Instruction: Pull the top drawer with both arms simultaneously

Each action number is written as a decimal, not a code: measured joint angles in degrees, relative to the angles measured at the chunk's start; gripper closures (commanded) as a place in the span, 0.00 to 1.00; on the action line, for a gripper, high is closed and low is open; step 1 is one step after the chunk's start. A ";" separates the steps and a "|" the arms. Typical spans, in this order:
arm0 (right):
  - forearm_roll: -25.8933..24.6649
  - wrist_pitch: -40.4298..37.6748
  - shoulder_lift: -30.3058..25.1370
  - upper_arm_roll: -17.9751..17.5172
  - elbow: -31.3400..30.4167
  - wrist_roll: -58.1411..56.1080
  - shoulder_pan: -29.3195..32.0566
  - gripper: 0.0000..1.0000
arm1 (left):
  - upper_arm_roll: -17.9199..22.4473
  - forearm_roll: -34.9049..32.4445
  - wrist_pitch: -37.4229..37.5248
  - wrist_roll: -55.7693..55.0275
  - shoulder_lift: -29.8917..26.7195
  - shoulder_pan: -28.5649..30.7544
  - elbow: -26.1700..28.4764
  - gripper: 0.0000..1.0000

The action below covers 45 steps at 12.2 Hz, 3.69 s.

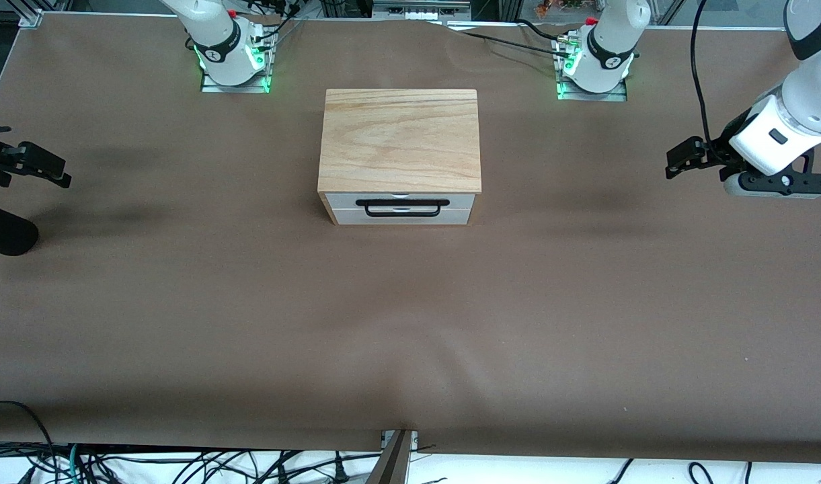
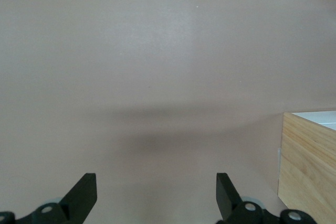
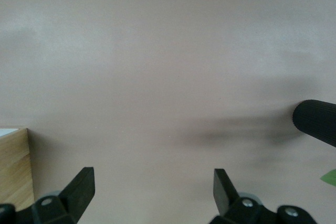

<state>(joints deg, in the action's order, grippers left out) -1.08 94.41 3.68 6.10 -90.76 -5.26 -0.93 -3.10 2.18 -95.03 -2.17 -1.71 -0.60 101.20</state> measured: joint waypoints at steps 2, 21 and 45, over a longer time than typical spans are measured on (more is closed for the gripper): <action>0.00 0.00 0.00 0.00 0.00 0.00 0.00 0.00 | -0.02 0.00 0.00 0.00 -0.02 -0.35 -0.42 0.00; -0.02 -0.03 3.74 -0.62 -0.03 -0.06 -1.01 0.00 | -0.23 0.12 -7.93 -0.63 5.27 -1.03 1.44 0.00; 62.36 -8.52 28.37 -0.95 -2.27 -25.80 -3.86 0.00 | -6.98 77.37 -26.38 49.79 25.85 -4.67 17.09 0.00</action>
<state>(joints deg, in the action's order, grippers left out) 61.28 85.89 32.05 5.15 -93.03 -31.06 -4.79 -10.08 79.56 -121.42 47.62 24.13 -5.27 118.29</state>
